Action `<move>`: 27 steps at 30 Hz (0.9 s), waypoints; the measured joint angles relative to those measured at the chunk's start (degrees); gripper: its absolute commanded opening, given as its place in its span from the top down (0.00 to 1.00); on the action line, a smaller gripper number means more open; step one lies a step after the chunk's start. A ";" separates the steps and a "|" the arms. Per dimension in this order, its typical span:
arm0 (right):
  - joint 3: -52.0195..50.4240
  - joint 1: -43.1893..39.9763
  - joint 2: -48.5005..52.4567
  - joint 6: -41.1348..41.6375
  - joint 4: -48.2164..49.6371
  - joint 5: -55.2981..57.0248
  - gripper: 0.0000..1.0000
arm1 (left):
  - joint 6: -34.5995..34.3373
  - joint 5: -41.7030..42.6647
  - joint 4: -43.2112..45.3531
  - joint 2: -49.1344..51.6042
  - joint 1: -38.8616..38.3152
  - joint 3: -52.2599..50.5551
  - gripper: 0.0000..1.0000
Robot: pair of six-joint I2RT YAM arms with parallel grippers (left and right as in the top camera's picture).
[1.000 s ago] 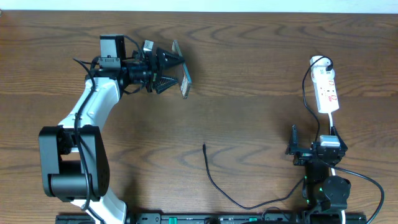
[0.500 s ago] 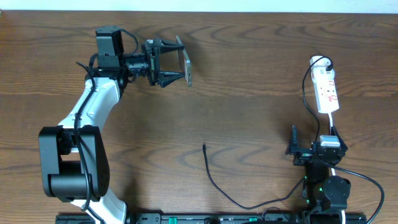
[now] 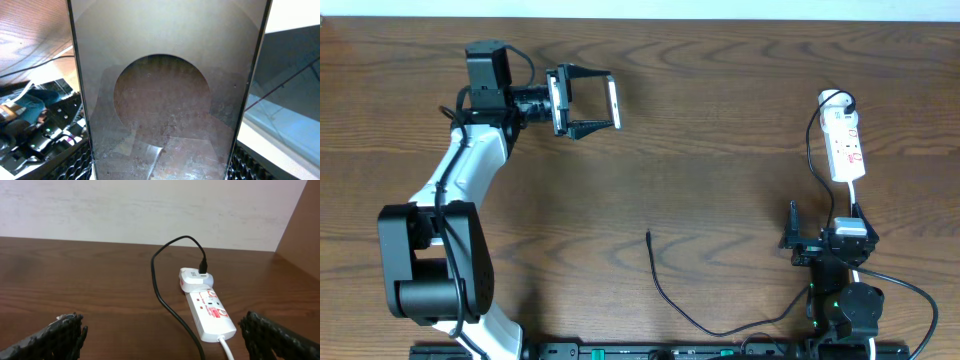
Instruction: Plug charger to phone and switch on socket
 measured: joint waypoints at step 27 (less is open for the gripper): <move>0.00 0.00 0.00 0.00 0.00 0.00 0.01 | -1.09 -0.57 12.68 -0.22 0.55 -0.07 0.92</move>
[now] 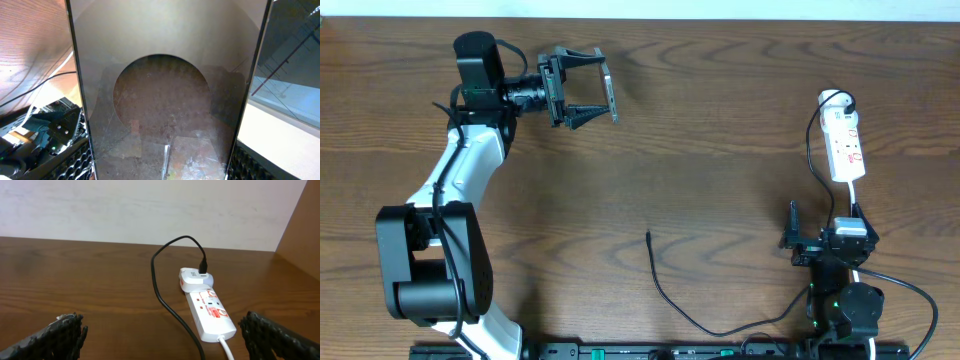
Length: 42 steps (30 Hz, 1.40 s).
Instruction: Plug charger to phone and switch on socket
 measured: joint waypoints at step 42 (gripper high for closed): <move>0.00 0.00 0.00 0.00 0.00 0.00 0.01 | -3.93 -1.73 -0.02 0.00 0.00 0.02 0.92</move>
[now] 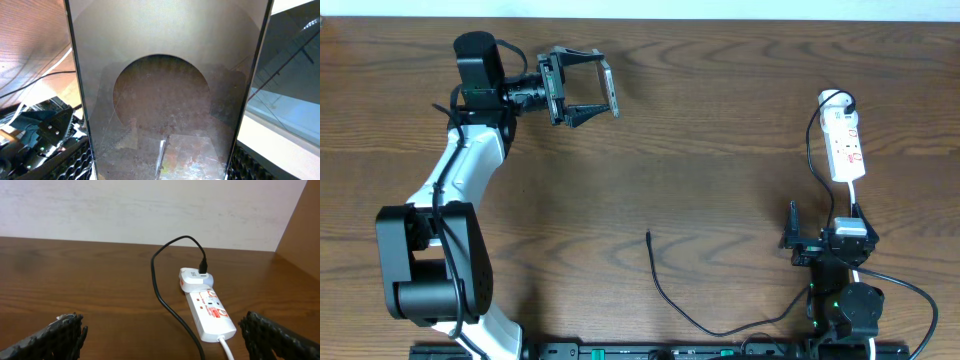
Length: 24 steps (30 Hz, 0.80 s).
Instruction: Plug charger to phone and switch on socket
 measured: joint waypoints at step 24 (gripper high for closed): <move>0.00 0.00 0.00 0.00 0.00 0.00 0.01 | -2.25 -1.33 0.00 0.00 0.00 -0.02 0.93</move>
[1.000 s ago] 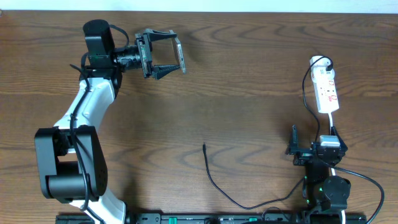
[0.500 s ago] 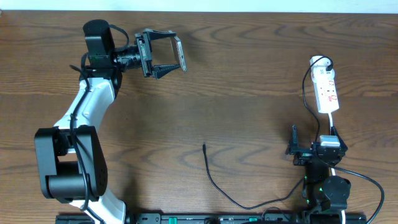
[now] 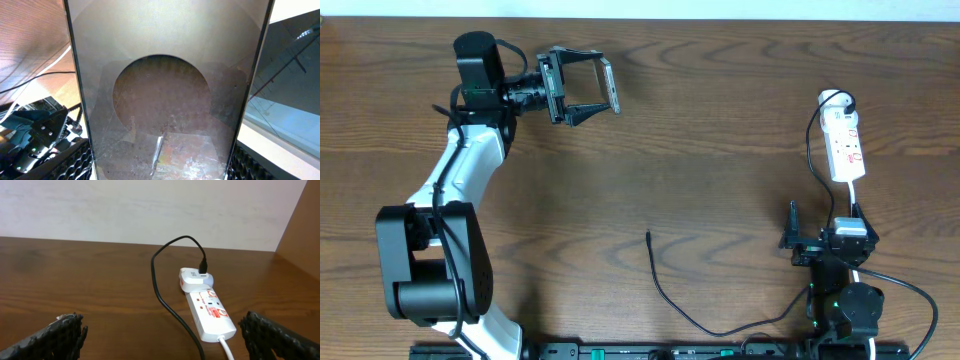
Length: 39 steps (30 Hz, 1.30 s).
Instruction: Plug charger to phone and switch on socket
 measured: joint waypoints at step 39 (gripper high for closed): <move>0.00 0.00 0.00 0.00 0.00 -0.02 0.01 | 15.26 -0.24 -0.02 0.00 0.00 0.00 0.93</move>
